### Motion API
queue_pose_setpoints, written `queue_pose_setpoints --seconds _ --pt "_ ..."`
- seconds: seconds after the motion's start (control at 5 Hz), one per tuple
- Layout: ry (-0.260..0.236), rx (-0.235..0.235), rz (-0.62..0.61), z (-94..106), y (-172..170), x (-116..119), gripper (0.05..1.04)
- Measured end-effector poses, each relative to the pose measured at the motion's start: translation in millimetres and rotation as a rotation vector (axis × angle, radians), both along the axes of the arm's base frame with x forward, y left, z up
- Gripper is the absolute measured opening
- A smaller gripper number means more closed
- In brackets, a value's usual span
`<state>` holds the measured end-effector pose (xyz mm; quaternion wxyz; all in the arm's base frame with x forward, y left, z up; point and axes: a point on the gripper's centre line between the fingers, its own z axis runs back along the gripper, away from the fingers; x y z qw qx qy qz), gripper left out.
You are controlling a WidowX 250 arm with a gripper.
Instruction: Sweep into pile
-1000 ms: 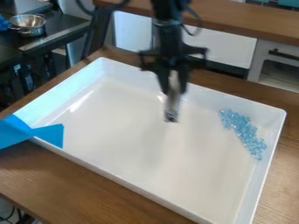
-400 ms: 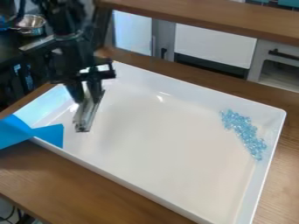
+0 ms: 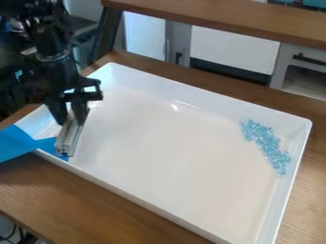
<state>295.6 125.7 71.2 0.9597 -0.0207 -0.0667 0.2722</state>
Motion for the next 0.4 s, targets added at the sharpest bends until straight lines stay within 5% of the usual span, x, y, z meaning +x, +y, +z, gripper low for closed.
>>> queue_pose_setpoints --seconds 0.4 --pt "0.042 0.015 0.019 -6.1 -7.3 -3.2 0.980"
